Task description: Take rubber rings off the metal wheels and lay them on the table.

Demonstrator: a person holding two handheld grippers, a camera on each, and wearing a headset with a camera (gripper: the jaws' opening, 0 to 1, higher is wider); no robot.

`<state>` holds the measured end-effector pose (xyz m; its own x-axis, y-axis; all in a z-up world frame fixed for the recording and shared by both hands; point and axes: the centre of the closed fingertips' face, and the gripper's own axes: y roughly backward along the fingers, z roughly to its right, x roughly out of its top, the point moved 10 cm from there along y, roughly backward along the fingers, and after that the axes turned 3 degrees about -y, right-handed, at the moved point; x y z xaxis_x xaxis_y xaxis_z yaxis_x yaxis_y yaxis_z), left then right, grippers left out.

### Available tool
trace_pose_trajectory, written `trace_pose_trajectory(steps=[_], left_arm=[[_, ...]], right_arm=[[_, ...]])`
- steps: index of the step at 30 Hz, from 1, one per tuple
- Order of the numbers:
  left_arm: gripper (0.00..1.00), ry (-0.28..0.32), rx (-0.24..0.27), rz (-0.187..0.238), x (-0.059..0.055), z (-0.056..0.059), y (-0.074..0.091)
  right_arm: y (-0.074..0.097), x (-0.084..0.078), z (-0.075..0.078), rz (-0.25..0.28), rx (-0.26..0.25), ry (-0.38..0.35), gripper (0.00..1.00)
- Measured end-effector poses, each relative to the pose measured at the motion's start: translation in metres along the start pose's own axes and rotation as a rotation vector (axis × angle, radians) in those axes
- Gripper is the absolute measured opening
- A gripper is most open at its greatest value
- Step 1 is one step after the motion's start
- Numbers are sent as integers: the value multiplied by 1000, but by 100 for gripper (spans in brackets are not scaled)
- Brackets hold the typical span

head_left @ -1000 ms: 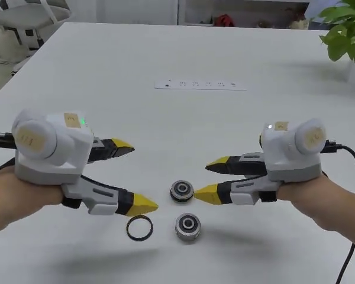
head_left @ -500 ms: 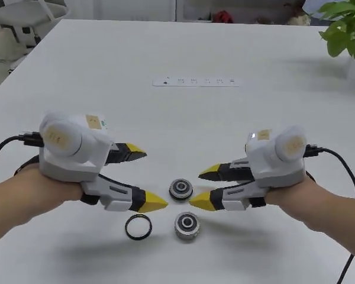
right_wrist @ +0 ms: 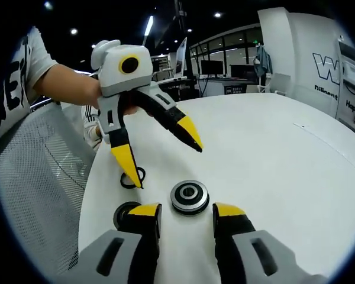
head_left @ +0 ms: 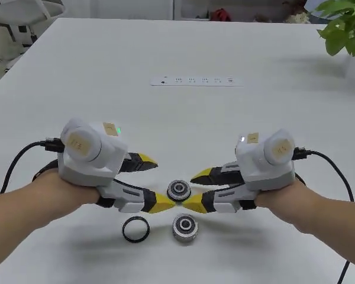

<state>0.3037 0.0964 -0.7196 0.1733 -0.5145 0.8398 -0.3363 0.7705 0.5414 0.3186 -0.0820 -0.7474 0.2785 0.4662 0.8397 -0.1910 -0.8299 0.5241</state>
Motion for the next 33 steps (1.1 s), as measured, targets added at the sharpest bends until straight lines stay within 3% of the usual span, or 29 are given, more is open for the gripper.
trace_pose_trajectory(steps=[13, 23, 28, 33], left_arm=[[37, 20, -27, 4, 1, 0, -15], [25, 12, -28, -10, 0, -1, -25], [21, -2, -26, -38, -2, 1, -29], [17, 6, -17, -28, -1, 0, -28]], right_arm=[[-1, -2, -1, 6, 2, -8, 32], [-2, -4, -3, 5, 6, -10, 32], [-2, -3, -3, 9, 5, -13, 32], [-3, -2, -2, 16, 1, -16, 32]])
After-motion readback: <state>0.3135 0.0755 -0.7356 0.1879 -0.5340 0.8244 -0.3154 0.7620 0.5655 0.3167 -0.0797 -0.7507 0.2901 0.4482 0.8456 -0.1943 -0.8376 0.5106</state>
